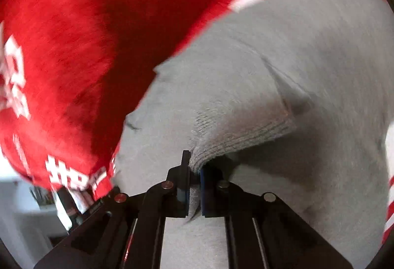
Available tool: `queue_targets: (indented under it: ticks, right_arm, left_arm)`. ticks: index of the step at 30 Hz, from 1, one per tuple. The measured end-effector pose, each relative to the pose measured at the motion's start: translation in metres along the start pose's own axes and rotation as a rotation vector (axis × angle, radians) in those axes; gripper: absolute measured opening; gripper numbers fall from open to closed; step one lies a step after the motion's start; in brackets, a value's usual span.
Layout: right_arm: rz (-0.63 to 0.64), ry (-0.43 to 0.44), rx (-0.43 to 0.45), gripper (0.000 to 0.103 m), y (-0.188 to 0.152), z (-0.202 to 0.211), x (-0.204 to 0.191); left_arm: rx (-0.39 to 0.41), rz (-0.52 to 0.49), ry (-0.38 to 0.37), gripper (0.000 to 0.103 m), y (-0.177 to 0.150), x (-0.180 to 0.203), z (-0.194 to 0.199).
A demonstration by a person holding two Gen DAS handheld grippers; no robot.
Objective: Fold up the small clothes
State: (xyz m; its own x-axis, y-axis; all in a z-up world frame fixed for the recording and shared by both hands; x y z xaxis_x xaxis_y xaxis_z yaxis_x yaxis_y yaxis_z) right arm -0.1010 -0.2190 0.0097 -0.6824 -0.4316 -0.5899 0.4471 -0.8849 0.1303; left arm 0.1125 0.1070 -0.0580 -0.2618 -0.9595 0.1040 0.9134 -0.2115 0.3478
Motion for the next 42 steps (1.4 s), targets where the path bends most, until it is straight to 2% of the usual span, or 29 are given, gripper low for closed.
queue_targets:
  ticks: [2,5,8,12,16,17,18,19,21,24,29,32,33,34,35,36,37,42]
  right_arm:
    - [0.132,-0.024,0.014,0.007,0.004,0.003,-0.013]
    - [0.186,-0.058,0.0,0.007,0.008,-0.006,-0.012]
    - [0.087,-0.141,-0.036,0.012,0.006,-0.011,0.021]
    - [-0.113,-0.105,-0.007,0.01,0.0,0.007,0.059]
    - [-0.112,-0.162,-0.002,0.012,-0.001,0.021,0.068]
    - [-0.1,-0.176,-0.006,0.015,-0.001,0.025,0.07]
    - [-0.092,-0.181,-0.011,0.024,-0.001,0.028,0.071]
    - [-0.085,-0.182,-0.019,0.038,-0.001,0.031,0.071]
    - [-0.069,-0.182,-0.025,0.052,-0.003,0.041,0.074]
    - [-0.034,-0.191,-0.039,0.053,-0.006,0.053,0.073]
    - [-0.028,-0.171,-0.075,0.063,-0.014,0.07,0.083]
    - [-0.016,-0.16,-0.087,0.069,-0.019,0.072,0.079]
    - [-0.012,-0.155,-0.089,0.072,-0.022,0.071,0.077]
    - [-0.007,-0.15,-0.093,0.073,-0.023,0.07,0.075]
    - [-0.005,-0.146,-0.094,0.073,-0.023,0.072,0.077]
    - [-0.005,-0.143,-0.095,0.073,-0.024,0.071,0.077]
    - [-0.009,-0.139,-0.096,0.073,-0.024,0.072,0.079]
    - [-0.034,-0.122,-0.09,0.076,-0.02,0.082,0.094]
  left_arm:
    - [0.004,0.009,0.012,0.01,0.001,-0.005,0.0]
    - [0.005,0.035,0.035,0.01,0.008,-0.017,-0.003]
    - [-0.001,0.03,0.075,0.01,0.005,-0.021,-0.003]
    - [-0.007,0.031,0.109,0.01,-0.005,-0.027,0.002]
    - [0.012,0.022,0.108,0.01,-0.015,-0.022,0.023]
    - [0.012,0.011,0.104,0.01,-0.017,-0.02,0.028]
    - [0.009,-0.006,0.1,0.01,-0.02,-0.014,0.032]
    - [0.001,-0.02,0.095,0.01,-0.023,-0.008,0.035]
    - [-0.021,-0.052,0.074,0.01,-0.033,0.008,0.043]
    - [-0.034,-0.106,0.06,0.011,-0.048,0.039,0.053]
    - [-0.074,-0.153,0.032,0.011,-0.069,0.081,0.06]
    - [-0.073,-0.18,0.03,0.011,-0.08,0.107,0.063]
    - [-0.072,-0.189,0.04,0.024,-0.083,0.116,0.064]
    - [-0.075,-0.193,0.046,0.045,-0.086,0.122,0.065]
    - [-0.075,-0.191,0.05,0.096,-0.088,0.128,0.066]
    - [-0.052,-0.184,0.066,0.103,-0.089,0.133,0.07]
    - [-0.027,-0.189,0.066,0.103,-0.089,0.136,0.072]
    - [-0.034,-0.233,0.068,0.103,-0.095,0.167,0.072]
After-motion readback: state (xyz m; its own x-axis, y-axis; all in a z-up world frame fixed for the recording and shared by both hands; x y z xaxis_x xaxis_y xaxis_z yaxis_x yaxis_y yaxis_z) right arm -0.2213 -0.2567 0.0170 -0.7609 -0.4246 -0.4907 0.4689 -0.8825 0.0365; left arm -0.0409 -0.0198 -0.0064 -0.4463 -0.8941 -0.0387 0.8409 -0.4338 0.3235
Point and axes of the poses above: each gripper's, at about its wrist camera, not at the fingertips, and z roughly against the way its jaws point, x to its right, y to its top, the point moved 3 cm from there along -z, roughly the way its jaws point, and after that the axes turned 10 degrees about x, right-handed, at the moved point
